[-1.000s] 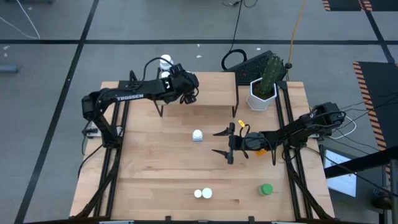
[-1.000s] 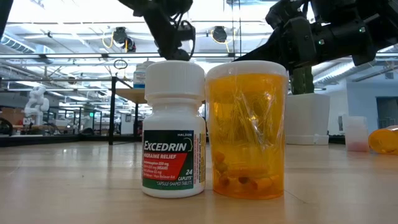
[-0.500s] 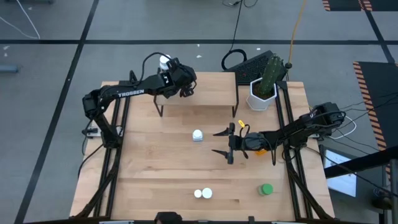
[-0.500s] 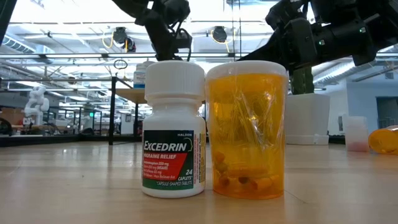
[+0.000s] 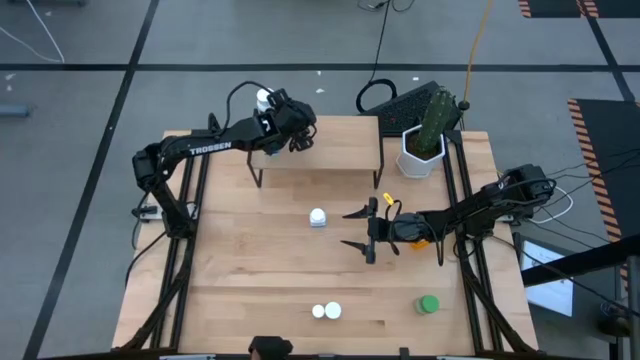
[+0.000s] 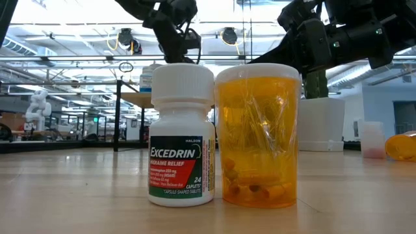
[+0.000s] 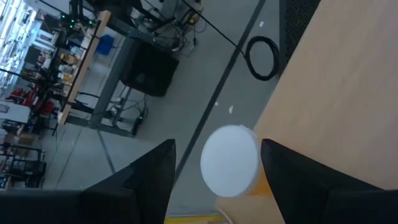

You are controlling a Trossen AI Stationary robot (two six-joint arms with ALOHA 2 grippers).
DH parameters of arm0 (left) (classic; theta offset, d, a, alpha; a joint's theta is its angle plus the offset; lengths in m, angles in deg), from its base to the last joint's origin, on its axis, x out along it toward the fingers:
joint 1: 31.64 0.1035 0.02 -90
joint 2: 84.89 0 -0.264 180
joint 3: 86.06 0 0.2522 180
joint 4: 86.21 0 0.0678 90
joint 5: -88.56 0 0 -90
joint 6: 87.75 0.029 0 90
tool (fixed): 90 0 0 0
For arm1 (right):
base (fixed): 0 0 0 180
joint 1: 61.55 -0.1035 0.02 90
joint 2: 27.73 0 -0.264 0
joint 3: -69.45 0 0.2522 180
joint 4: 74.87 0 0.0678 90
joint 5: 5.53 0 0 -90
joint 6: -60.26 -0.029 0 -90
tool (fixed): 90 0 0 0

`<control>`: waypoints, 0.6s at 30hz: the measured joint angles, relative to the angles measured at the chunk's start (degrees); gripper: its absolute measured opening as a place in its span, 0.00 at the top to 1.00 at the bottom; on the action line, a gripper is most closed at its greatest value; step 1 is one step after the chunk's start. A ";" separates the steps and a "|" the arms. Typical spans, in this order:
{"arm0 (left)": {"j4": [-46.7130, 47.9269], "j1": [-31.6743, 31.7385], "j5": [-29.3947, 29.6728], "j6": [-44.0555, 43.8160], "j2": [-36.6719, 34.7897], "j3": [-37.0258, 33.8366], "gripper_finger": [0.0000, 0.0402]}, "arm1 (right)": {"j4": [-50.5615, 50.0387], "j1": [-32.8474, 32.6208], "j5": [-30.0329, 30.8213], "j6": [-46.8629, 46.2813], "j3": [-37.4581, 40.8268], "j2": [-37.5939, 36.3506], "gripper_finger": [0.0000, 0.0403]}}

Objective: Pick and place medicine bottles onto shelf by color
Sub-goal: Put the top left orange pill bottle on the shelf, then put the white blue pill bottle on the shelf

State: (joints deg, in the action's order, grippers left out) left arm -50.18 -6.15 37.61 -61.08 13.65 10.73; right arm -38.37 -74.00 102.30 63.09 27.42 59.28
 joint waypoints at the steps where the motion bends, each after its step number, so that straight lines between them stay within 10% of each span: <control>1: -0.15 -0.04 0.00 0.04 0.00 0.00 0.40 | 0.00 0.00 0.00 0.00 0.00 0.00 0.19; 13: 2.58 -12.19 -1.23 -0.47 -2.19 0.00 0.40 | 0.02 0.00 0.00 -0.06 0.00 0.00 0.19; 18: 11.68 -18.41 -20.67 -11.38 -3.69 0.00 0.40 | 0.03 0.00 -0.03 -0.19 0.00 0.00 0.19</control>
State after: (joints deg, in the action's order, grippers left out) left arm -38.51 -24.56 16.94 -72.46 9.96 10.73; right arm -38.34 -74.00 102.26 62.90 27.42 59.28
